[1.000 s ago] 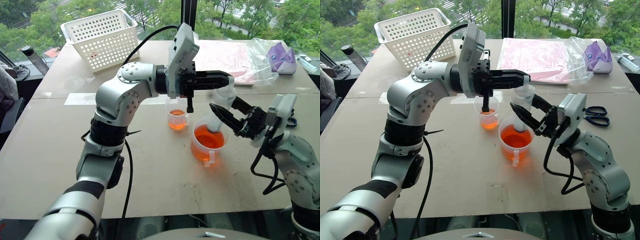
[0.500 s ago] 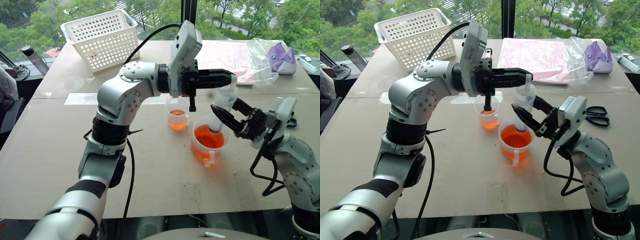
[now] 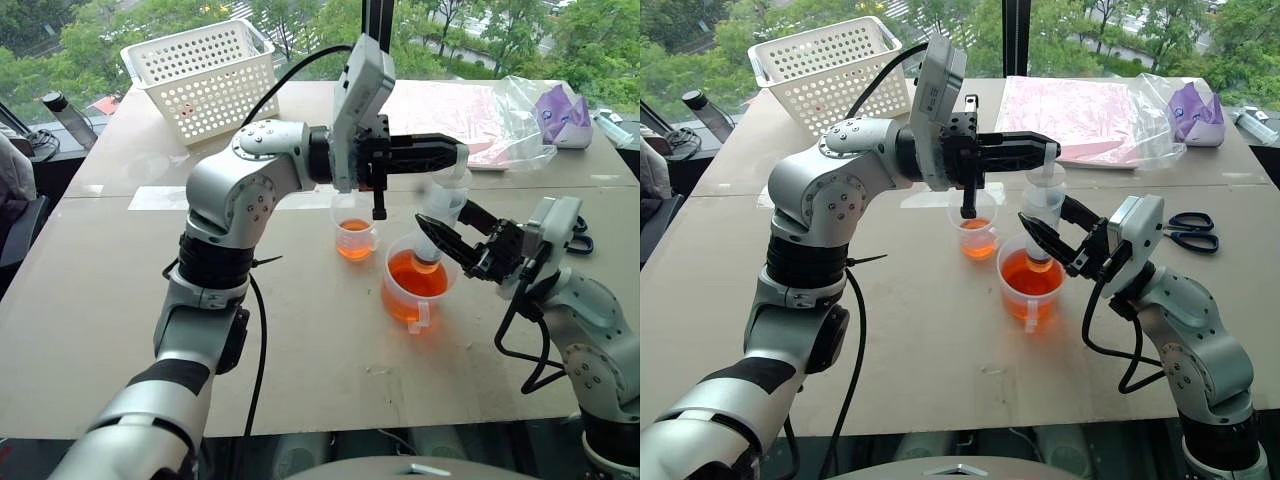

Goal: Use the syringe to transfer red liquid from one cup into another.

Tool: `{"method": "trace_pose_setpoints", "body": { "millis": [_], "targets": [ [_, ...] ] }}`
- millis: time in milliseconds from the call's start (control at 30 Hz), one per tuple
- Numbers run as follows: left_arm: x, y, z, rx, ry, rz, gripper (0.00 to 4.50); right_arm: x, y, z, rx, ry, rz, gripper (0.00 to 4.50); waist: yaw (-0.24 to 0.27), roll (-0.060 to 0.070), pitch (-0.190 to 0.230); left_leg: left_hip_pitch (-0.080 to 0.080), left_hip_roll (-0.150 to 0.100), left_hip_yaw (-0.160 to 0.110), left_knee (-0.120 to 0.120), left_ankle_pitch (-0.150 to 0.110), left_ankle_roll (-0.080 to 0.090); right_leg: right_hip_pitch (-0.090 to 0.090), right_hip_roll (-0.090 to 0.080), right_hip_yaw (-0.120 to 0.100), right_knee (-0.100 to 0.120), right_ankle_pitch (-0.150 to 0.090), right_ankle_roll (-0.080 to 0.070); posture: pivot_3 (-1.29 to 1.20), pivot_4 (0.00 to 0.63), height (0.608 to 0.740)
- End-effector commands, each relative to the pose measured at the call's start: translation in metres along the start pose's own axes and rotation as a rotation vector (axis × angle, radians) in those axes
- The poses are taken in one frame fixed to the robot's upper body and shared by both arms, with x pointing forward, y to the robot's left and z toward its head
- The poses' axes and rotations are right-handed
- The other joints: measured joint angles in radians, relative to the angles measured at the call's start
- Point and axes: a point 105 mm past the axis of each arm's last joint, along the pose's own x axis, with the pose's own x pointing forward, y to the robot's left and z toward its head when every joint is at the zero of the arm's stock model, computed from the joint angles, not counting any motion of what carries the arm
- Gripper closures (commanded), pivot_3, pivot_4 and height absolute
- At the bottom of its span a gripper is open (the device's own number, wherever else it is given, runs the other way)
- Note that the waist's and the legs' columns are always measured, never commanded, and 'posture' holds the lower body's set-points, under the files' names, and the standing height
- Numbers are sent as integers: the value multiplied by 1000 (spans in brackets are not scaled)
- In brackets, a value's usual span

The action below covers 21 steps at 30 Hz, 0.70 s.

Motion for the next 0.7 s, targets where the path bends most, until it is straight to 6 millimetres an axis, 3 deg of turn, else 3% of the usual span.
{"method": "trace_pose_setpoints", "body": {
  "millis": [33, 100, 433, 567, 700],
  "targets": [
    [-6, -9, 24, 82, -47, -28, 3674, 4, 8, 2, 11, -9, 37, 2997, 0, 0, 0, 0, 0, 0, 0, 0, 0, 0, 0, 0, 0, 0, 0, 0, 150, 740],
    [-7, -9, 18, 103, -18, -29, 2714, 4, 6, 6, 10, -20, 34, 2997, 0, 0, 0, 0, 0, 0, 0, 0, 0, 0, 0, 0, 0, 0, 0, 0, 150, 740],
    [-19, -8, 15, 112, 26, -40, 2714, 1, -2, 21, 2, -52, 18, 2997, 0, 0, 0, 0, 0, 0, 1, 0, 0, 0, 0, 0, 0, 0, 0, 0, 150, 740],
    [-29, -18, 21, 70, 4, -104, 2714, -2, -9, 31, 10, -80, -8, 2997, -1, 0, 0, 0, 0, 0, 1, 0, 0, 0, 0, 0, 0, 0, 0, 0, 150, 740],
    [-39, -14, 23, 58, 15, -67, 2714, -5, -13, 38, 10, -88, -3, 2997, -1, 0, 0, 0, 0, 0, 1, 0, 0, 0, 0, 0, 0, 0, 0, 0, 150, 740]
  ]
}}
